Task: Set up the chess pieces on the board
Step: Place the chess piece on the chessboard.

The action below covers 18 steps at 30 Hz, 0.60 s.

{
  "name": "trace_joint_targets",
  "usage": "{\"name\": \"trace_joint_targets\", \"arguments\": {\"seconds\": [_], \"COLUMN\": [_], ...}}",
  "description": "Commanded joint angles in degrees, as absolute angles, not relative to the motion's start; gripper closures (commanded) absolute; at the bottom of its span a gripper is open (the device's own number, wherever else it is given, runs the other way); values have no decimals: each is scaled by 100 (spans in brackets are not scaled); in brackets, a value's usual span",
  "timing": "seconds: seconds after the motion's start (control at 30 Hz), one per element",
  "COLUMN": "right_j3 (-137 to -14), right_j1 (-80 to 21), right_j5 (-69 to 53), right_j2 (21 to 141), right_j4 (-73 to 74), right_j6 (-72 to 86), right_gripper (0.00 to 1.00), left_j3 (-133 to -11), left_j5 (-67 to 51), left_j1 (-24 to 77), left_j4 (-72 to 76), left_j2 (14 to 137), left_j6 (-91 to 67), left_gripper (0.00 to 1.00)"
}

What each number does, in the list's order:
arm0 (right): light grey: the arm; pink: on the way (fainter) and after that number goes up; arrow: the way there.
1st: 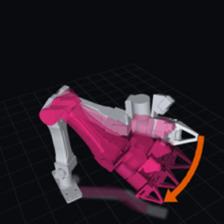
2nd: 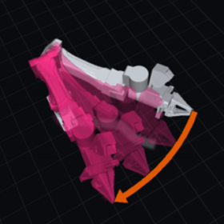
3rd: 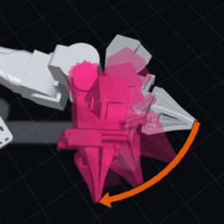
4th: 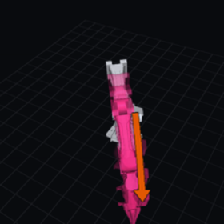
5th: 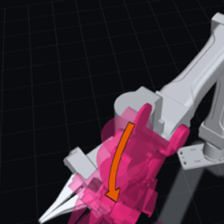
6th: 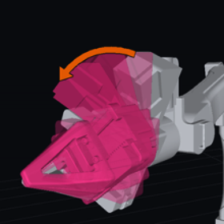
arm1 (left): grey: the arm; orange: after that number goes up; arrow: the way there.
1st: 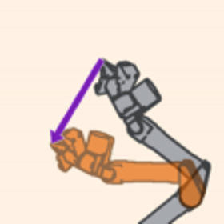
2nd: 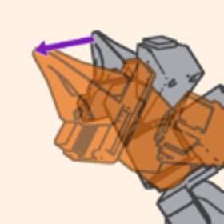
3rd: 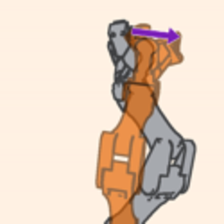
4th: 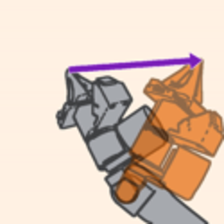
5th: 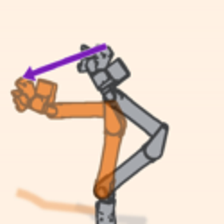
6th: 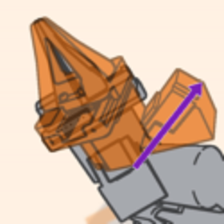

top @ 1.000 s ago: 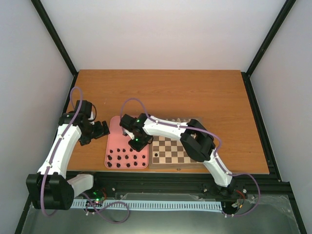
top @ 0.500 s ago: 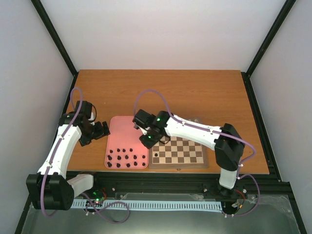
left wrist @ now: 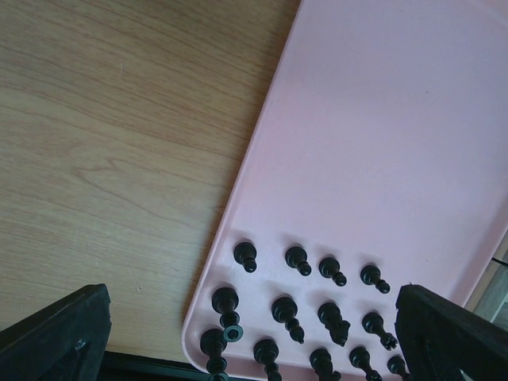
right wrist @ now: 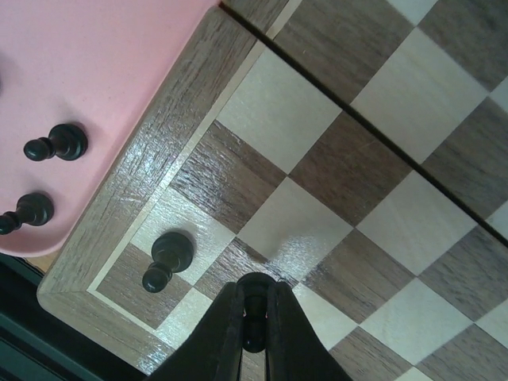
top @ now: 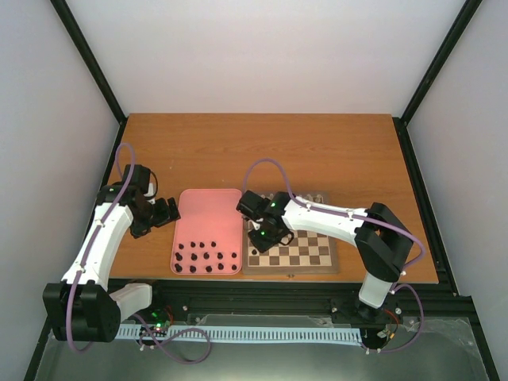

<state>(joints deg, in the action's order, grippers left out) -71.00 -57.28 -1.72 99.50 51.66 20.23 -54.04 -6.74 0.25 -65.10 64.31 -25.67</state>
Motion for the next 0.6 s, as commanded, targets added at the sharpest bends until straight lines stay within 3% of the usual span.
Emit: {"name": "trace_joint_targets", "arguments": {"seconds": [0.0,0.57], "right_j3": [-6908,-6726], "right_j1": [-5722,-5719], "right_j5": [-359,-443], "right_j2": [9778,9831], "right_j4": [4867,4834], "right_j6": [2105,2154], "right_gripper": [95,95], "left_j3": [-5411,-5379], "left_j5": [-733,-716], "left_j1": [-14,-13], "left_j4": [-6424,-6428], "left_j2": [6359,6354], "left_j6": [-2461,-2477], "left_gripper": [0,0]}}
